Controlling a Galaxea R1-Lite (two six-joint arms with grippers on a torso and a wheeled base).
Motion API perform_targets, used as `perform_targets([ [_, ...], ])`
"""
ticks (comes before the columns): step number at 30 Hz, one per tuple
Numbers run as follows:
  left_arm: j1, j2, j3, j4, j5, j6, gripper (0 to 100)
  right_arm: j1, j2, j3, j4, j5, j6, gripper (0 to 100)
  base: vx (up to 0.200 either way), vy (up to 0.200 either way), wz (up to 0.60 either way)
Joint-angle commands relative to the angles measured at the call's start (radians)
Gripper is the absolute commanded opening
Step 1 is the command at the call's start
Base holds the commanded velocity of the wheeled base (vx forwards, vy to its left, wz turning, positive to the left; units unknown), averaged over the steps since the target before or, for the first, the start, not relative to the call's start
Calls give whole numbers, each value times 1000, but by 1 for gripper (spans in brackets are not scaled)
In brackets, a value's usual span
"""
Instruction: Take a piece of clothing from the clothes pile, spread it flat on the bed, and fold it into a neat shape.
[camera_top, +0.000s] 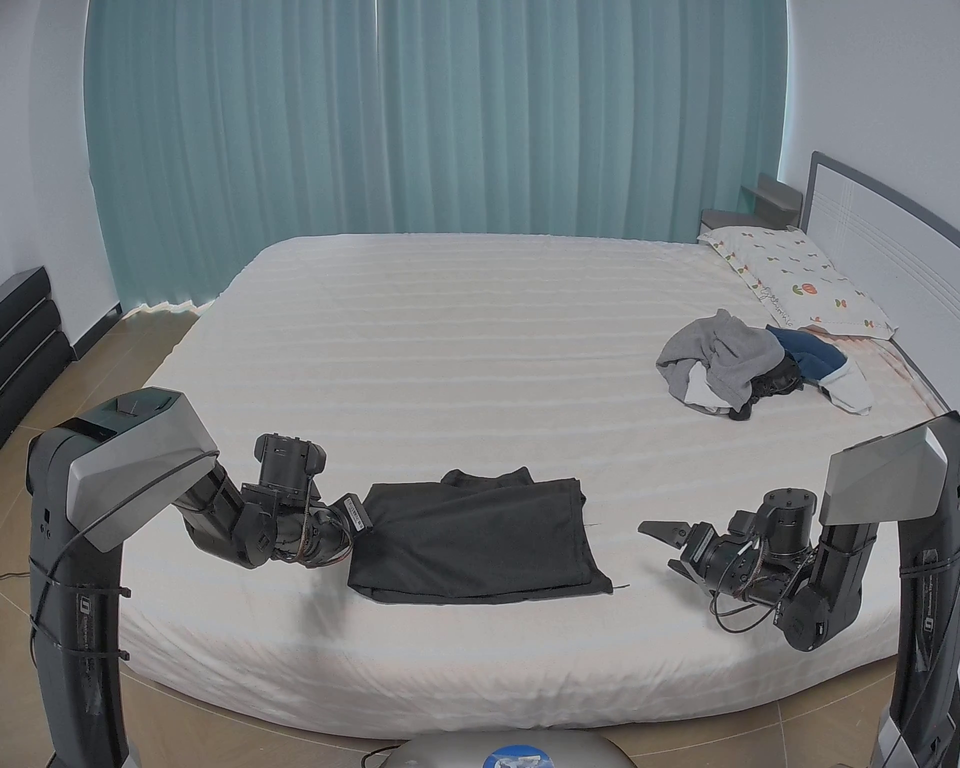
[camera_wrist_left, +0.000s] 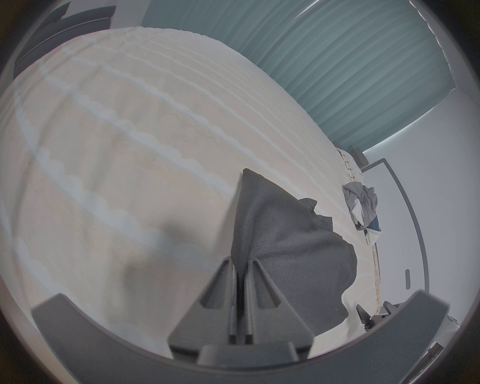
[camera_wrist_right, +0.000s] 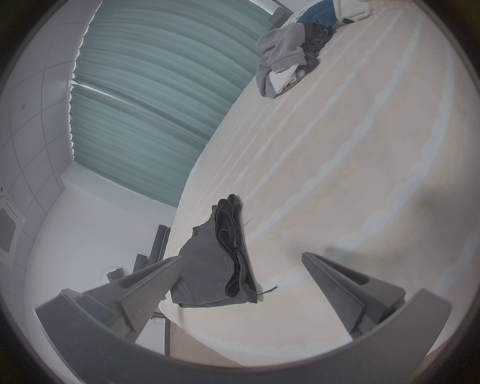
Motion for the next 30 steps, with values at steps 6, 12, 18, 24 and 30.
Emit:
perform_targets([
  [6,-9,-7,14,1,3,0,0,97,-6,-37,2,-45,0,100,0,200,0],
  [12,-11,-5,14,1,3,0,0,95,1,-39,-1,-46,1,100,0,200,0],
  [18,-11,-5,14,2,4,-2,0,95,4,-37,-1,-46,1,100,0,167,0],
  [24,-31,-5,20,4,20,-18,0,95,5,-37,-1,-46,1,100,0,0,0],
  [30,-46,-10,34,4,32,-26,100,95,5,-37,-1,-46,1,100,0,0,0],
])
